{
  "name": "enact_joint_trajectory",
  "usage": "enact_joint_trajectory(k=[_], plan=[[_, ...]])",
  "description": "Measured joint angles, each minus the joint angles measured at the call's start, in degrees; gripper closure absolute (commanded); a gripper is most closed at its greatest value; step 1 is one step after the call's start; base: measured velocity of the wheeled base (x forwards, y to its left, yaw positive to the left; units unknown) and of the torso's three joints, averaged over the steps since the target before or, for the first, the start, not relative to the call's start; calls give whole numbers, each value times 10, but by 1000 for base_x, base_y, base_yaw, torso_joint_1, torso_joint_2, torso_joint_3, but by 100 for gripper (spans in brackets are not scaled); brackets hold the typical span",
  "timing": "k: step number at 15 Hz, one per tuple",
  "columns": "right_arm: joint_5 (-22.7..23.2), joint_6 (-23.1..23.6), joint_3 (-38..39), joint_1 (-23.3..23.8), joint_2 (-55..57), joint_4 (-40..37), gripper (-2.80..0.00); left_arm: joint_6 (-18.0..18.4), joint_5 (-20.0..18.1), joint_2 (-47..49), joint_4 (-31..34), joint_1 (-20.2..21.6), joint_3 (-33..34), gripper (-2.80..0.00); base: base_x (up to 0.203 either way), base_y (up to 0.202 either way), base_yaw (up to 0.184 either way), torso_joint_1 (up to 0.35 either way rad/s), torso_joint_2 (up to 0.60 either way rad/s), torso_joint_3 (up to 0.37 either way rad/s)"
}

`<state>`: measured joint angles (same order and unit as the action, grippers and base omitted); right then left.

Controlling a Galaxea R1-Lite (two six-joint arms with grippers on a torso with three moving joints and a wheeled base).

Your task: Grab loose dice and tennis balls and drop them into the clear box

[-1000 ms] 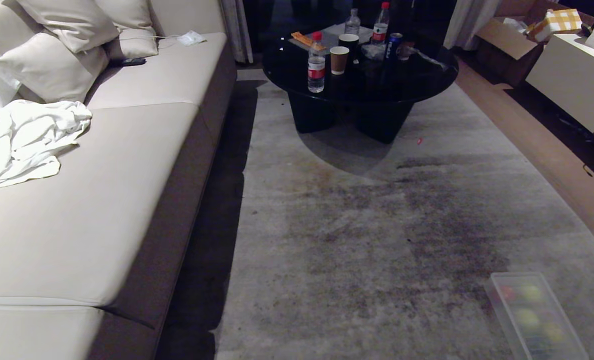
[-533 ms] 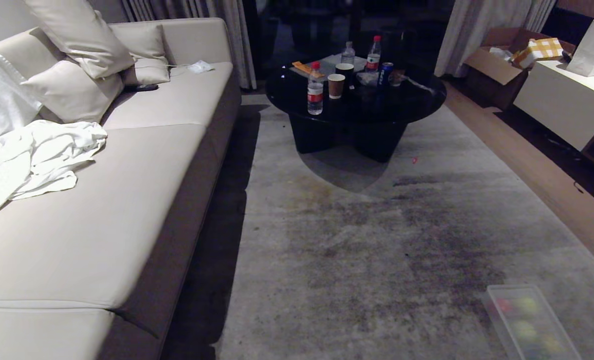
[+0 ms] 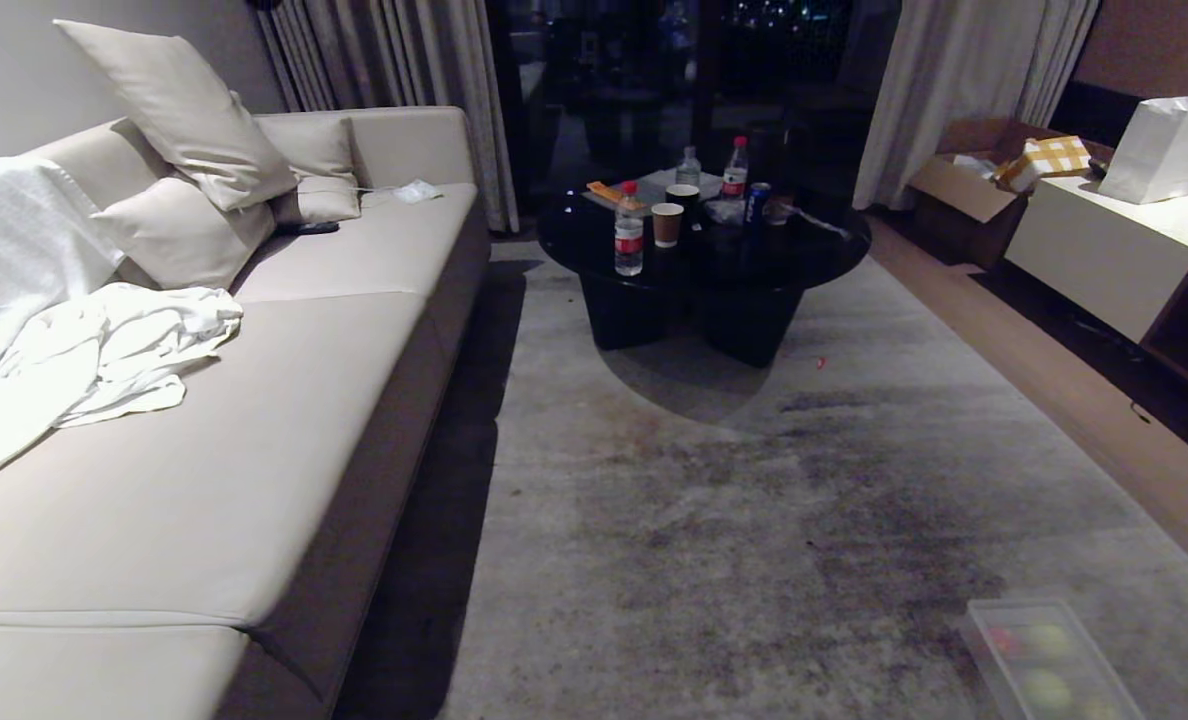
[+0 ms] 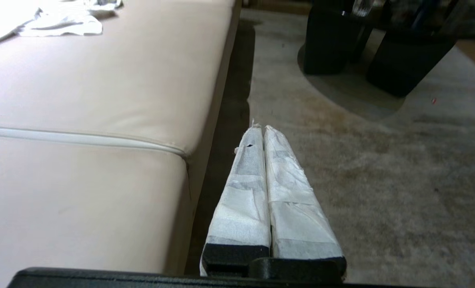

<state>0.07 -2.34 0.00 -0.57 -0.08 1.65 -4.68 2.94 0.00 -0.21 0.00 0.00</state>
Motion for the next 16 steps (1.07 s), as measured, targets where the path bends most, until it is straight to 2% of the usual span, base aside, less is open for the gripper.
enact_joint_trajectory(k=[3,6,13,16], plan=[[0,0,0,0,0,0,0,5,-3,0,1,0,0,0,0,0,0,3,2,208],[0,0,0,0,0,0,0,28,-10,0,2,0,0,0,0,0,0,3,4,205],[0,1,0,0,0,0,0,31,-14,0,2,0,0,0,0,0,0,2,2,201],[0,1,0,0,0,0,0,28,-12,0,2,0,0,0,0,0,0,4,-1,71]])
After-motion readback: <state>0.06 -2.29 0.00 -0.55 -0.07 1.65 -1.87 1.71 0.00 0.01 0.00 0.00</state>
